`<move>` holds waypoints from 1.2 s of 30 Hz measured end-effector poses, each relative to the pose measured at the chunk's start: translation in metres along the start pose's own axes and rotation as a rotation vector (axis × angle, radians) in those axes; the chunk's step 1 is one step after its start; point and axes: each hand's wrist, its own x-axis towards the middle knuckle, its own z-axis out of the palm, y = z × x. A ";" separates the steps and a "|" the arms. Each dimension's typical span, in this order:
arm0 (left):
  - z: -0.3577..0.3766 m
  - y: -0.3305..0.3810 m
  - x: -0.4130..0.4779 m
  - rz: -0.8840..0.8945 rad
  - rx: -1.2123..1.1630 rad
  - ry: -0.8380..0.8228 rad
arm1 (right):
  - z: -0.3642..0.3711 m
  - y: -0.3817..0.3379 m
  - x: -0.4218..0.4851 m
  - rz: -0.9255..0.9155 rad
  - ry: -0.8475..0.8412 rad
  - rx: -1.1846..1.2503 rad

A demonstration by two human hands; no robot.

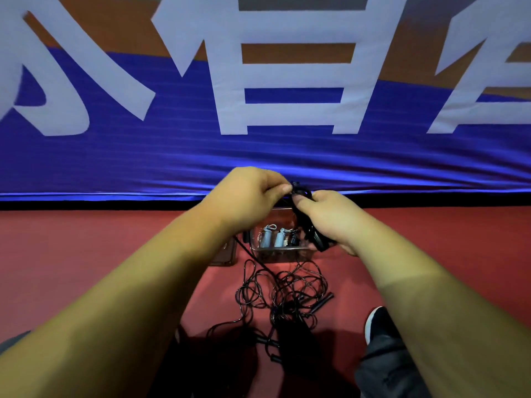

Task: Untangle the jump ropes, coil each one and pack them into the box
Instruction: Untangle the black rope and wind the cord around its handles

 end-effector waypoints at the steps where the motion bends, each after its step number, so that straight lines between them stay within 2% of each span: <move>1: -0.003 -0.002 0.000 -0.013 0.007 -0.010 | -0.001 0.000 0.000 -0.002 -0.002 -0.014; 10: -0.009 -0.023 0.004 -0.427 -0.333 -0.113 | 0.000 -0.003 -0.004 0.002 -0.146 0.120; 14: -0.014 -0.031 0.002 -0.484 -0.411 -0.113 | 0.001 -0.005 -0.005 -0.033 -0.178 0.192; 19: -0.012 -0.031 0.000 -0.514 -0.345 -0.148 | -0.003 -0.010 -0.008 -0.033 -0.241 0.233; 24: -0.001 -0.028 -0.001 -0.449 -0.259 -0.299 | 0.002 -0.015 -0.005 -0.015 -0.139 0.250; 31: 0.008 -0.039 -0.002 -0.301 -0.598 -0.530 | -0.008 -0.013 0.000 -0.020 -0.042 0.303; 33: 0.007 -0.040 -0.001 -0.271 -0.485 -0.484 | -0.011 -0.013 -0.001 -0.011 -0.057 0.307; 36: 0.009 -0.039 0.005 -0.223 -0.171 -0.354 | -0.009 -0.013 -0.005 0.002 -0.129 0.346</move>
